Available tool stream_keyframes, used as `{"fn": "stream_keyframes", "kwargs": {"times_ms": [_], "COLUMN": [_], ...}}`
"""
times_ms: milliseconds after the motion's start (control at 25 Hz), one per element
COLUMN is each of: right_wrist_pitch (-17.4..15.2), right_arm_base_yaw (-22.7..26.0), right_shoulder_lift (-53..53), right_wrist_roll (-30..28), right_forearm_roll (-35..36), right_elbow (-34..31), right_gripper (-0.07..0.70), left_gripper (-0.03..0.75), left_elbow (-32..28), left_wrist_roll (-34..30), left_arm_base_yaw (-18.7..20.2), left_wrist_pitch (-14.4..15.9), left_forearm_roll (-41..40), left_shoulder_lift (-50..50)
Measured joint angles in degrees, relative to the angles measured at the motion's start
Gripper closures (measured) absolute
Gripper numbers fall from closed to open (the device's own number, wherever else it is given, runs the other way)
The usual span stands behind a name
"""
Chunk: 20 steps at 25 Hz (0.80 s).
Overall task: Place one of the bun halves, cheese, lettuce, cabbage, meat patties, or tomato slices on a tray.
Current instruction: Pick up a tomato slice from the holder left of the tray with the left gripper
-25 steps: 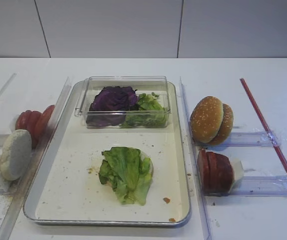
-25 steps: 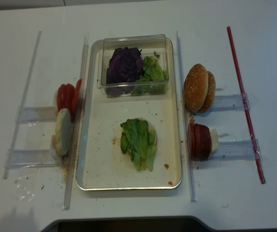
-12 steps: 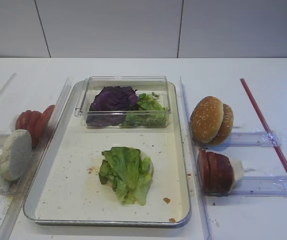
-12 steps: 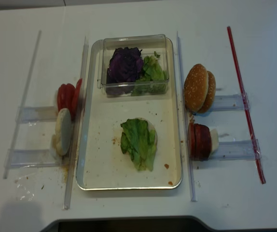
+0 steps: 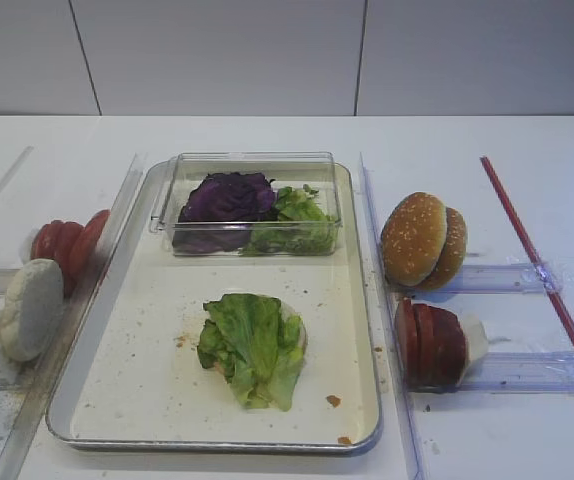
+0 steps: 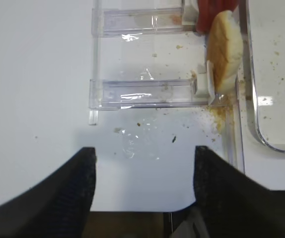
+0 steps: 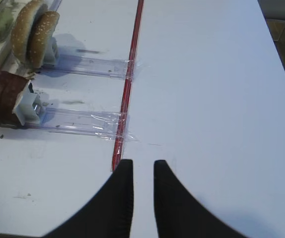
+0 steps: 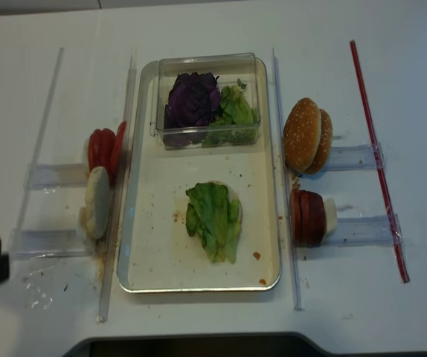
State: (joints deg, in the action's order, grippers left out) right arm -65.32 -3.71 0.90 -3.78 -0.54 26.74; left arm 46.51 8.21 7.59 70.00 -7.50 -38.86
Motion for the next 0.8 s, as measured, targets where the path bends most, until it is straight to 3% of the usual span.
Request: {"fn": "stream_keyframes", "kwargs": {"times_ms": [160, 520, 800], "right_wrist_pitch": [0.00, 0.00, 0.00], "right_arm_base_yaw": [0.00, 0.00, 0.00], "right_shoulder_lift": [0.00, 0.00, 0.00], "right_wrist_roll": [0.00, 0.00, 0.00], "right_forearm_roll": [0.00, 0.00, 0.00], "right_elbow": [0.00, 0.00, 0.00], "right_gripper": [0.490, 0.490, 0.490], "left_gripper": [0.304, 0.304, 0.304], "left_elbow": [7.83, 23.58, 28.29], "left_wrist_roll": [0.00, -0.52, -1.52], "left_arm_base_yaw": [0.00, 0.00, 0.00], "left_wrist_pitch": [1.37, 1.37, 1.16], "left_forearm_roll": [0.00, 0.11, 1.58], "left_shoulder_lift": [-11.94, -35.60, -43.48]}}
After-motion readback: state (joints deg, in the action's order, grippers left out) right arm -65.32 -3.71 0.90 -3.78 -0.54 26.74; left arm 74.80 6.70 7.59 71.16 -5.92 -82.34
